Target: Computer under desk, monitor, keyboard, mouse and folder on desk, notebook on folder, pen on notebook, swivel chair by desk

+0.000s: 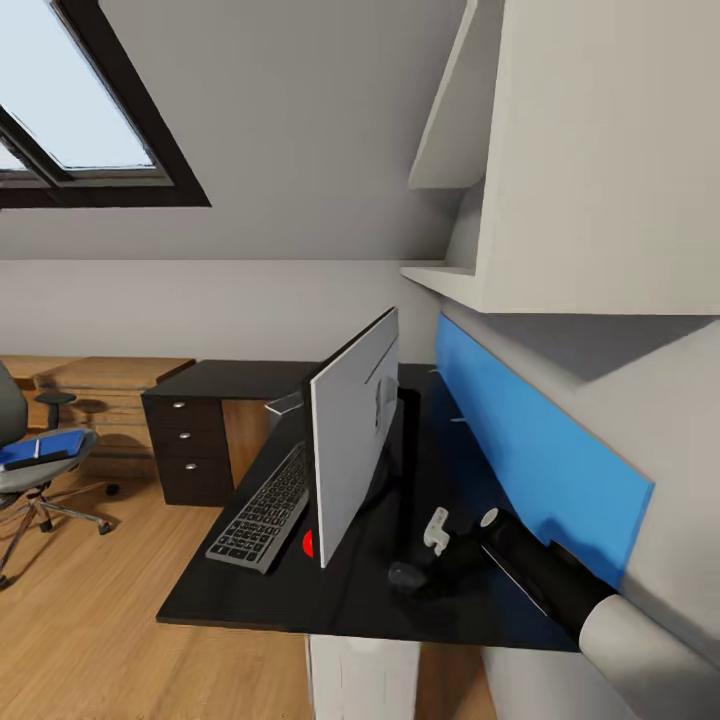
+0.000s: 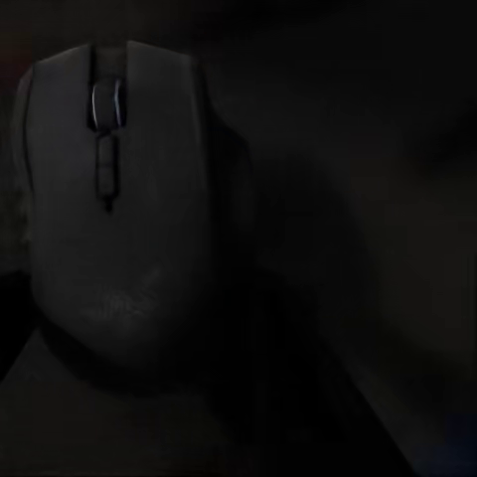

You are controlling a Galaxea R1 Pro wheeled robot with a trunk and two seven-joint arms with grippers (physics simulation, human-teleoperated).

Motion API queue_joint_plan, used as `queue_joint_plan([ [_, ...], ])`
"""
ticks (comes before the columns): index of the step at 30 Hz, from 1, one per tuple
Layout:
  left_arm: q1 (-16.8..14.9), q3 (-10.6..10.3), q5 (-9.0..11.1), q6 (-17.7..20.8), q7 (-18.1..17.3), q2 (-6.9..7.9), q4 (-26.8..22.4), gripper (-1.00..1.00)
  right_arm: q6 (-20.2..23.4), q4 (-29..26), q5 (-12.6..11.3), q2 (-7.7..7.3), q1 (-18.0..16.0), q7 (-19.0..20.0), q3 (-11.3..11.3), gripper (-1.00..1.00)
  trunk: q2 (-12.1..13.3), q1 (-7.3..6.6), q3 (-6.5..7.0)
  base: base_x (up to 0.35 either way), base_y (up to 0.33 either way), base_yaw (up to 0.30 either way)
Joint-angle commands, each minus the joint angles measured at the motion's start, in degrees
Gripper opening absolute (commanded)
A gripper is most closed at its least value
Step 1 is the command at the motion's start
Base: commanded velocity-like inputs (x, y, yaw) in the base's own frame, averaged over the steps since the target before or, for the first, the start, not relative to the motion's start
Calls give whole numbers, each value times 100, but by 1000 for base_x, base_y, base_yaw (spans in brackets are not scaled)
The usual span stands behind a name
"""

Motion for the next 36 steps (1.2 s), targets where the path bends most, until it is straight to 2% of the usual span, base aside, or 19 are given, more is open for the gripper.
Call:
queue_joint_plan([
  [1,1,-5,60,-9,-15,1,-4,100,32,-13,25,5,-5,16,-90,-100,-4,-4,-6,-340,100,0],
  [4,1,-5,60,-10,-15,1,-2,100,32,-20,28,19,-5,10,-199,-100,-4,-4,-6,-338,113,0],
  [5,1,-6,60,-12,-15,1,2,100,38,-86,29,58,-3,-179,-286,-100,-4,-4,-6,-328,144,0],
  [8,1,-6,60,-14,-15,1,9,100,59,-120,14,73,0,-419,-340,-100,-4,-4,-6,-327,149,0],
  [9,1,-10,59,-16,-15,-4,18,100,603,-503,18,89,26,-890,-531,-100,-4,-4,-6,-323,161,0],
  [14,0,-24,53,-21,-30,-2,-19,100,668,-564,17,90,31,-1044,-538,-100,-4,-4,-6,-323,160,0],
  [18,-17,-428,-49,83,-5,87,-846,100,681,-565,27,90,31,-1047,-690,-100,-4,-4,-6,-175,82,0],
  [19,-41,-446,-56,225,-1,100,-957,100,682,-565,26,90,31,-1047,-701,-100,-4,-4,-6,-35,16,0],
  [20,-93,-455,-63,541,9,127,-1138,100,682,-565,25,90,31,-1047,-703,-100,-4,-4,-6,-23,10,0],
  [21,-148,-444,-69,968,19,190,-1367,100,701,-565,25,90,30,-1047,-703,-100,-4,-4,-6,-14,7,0],
  [22,-210,-430,-68,1428,29,314,-1616,100,779,-565,26,90,30,-1050,-705,-100,-4,-4,-6,-9,4,0],
  [24,-324,-418,-36,1868,33,455,-1865,100,961,-565,25,90,30,-1053,-734,-100,-4,-4,-6,-6,3,0],
  [25,-382,-416,-26,1966,34,487,-1917,100,1037,-565,23,90,30,-1057,-770,-100,-4,-4,-6,-4,2,0],
  [27,-650,-411,-14,2188,40,547,-2013,100,1268,-584,12,92,30,-1124,-1010,-100,-4,-4,-6,-22,5,0],
  [28,-824,-413,-16,2316,44,557,-2043,100,1413,-641,7,95,35,-1217,-1265,-100,-4,-4,-6,-103,58,0],
  [30,-940,-413,-14,2423,52,556,-2067,100,1563,-727,0,102,43,-1324,-1557,-100,-4,-4,-6,-148,98,0],
  [31,-1012,-411,-9,2494,66,552,-2083,100,1735,-815,-7,120,50,-1410,-1848,-100,-4,-4,-6,-198,142,0],
  [35,-1099,-412,-8,2570,82,548,-2101,100,2126,-996,-16,208,68,-1519,-2386,-100,-4,-4,-6,-227,167,0],
  [36,-1107,-413,-8,2574,84,546,-2103,100,2169,-1038,-15,229,76,-1530,-2445,-100,-4,-4,-6,-247,186,0],
])
